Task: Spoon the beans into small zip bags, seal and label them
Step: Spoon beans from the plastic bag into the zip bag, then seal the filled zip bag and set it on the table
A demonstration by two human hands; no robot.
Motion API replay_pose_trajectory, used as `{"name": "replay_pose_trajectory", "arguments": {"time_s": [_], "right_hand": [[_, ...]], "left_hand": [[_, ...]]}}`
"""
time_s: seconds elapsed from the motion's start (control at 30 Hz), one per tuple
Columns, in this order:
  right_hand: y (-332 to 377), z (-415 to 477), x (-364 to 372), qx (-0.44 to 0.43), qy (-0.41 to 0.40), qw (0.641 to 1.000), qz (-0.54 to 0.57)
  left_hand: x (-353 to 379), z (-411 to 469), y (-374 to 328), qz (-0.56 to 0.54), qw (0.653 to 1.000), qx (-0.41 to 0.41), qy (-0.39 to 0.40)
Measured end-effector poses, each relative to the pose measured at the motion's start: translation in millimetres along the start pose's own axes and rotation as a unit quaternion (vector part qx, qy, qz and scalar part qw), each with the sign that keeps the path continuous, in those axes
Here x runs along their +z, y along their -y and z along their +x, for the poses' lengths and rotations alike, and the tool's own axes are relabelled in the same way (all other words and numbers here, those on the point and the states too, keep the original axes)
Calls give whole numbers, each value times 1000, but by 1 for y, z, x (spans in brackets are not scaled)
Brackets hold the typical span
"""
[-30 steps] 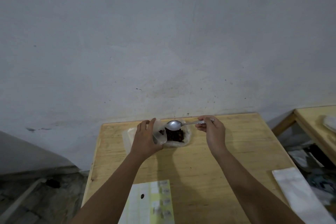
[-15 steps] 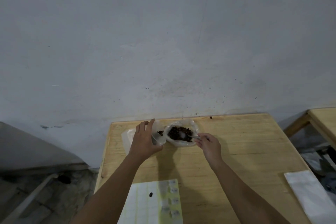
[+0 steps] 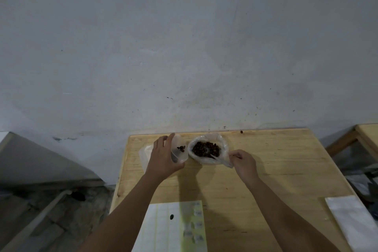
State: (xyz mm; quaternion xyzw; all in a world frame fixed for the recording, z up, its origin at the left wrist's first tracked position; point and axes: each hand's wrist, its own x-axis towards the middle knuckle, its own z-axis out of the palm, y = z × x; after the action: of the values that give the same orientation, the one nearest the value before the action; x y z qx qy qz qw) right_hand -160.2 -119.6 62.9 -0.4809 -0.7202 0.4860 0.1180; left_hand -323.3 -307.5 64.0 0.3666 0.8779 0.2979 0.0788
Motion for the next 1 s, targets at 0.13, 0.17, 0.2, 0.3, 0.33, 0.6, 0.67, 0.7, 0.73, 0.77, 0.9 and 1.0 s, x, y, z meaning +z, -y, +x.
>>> {"name": "replay_pose_trajectory", "arguments": {"time_s": [0.13,0.17,0.2,0.3,0.33,0.6,0.67,0.7,0.73,0.77,0.9,1.0], "right_hand": [[13,0,-13,-63,-34,997,-8],[21,-2,-15,-83,-3,997,9],[30,-4,-17,-100,41,994,19],[58,-13,-19,-143,181,973,-16],[66,-16,-21,-153,217,964,-37],[82,-8,-45,-197,187,956,-109],[80,-2,-60,-215,140,959,-122],[78,1,-68,-226,112,960,-125],[76,4,-77,-236,84,961,-115],[74,7,-86,-246,61,963,-93],[74,14,-116,-285,9,958,17],[75,16,-132,-301,3,952,47]], "left_hand": [[5,0,-13,-11,1000,-5,0],[7,1,-18,-11,1000,-2,0],[9,2,-23,-10,1000,2,2],[16,7,-40,-13,1000,13,2],[18,9,-48,-16,1000,17,-2],[20,20,-107,-93,995,47,3],[15,20,-120,-163,986,26,19],[14,21,-125,-194,981,16,19],[14,22,-130,-221,975,8,16],[14,25,-135,-248,969,1,13],[16,34,-164,-335,942,-8,-16],[18,41,-187,-383,923,3,-44]]}}
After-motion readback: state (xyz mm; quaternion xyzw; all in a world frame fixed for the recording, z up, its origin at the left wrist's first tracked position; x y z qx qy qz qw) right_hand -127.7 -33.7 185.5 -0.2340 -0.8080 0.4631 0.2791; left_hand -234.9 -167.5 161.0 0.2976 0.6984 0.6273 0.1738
